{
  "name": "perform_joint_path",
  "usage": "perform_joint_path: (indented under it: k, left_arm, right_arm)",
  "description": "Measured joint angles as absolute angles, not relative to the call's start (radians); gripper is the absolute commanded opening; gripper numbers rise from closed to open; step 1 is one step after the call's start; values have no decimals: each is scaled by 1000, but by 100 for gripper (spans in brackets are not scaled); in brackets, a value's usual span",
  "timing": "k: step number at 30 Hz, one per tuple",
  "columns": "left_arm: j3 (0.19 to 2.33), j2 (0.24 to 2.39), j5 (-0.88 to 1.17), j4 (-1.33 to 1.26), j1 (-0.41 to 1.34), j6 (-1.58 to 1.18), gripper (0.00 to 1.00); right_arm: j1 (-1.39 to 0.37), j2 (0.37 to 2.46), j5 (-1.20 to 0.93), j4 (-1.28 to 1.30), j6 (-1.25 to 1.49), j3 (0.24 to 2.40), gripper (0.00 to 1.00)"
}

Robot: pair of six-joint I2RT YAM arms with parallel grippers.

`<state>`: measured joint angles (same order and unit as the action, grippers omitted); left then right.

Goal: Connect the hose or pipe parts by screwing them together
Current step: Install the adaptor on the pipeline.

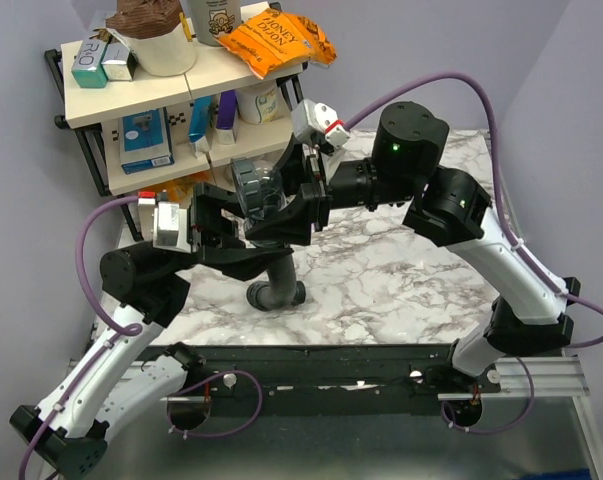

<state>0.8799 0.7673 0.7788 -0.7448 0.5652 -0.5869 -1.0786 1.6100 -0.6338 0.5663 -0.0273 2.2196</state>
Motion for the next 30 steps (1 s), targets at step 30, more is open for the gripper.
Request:
perform_joint_path:
  k: [30]
  left_arm:
    - [879, 757, 460, -527, 571, -215, 0]
  right_arm:
    - [-1388, 1636, 685, 297, -166, 2077, 1]
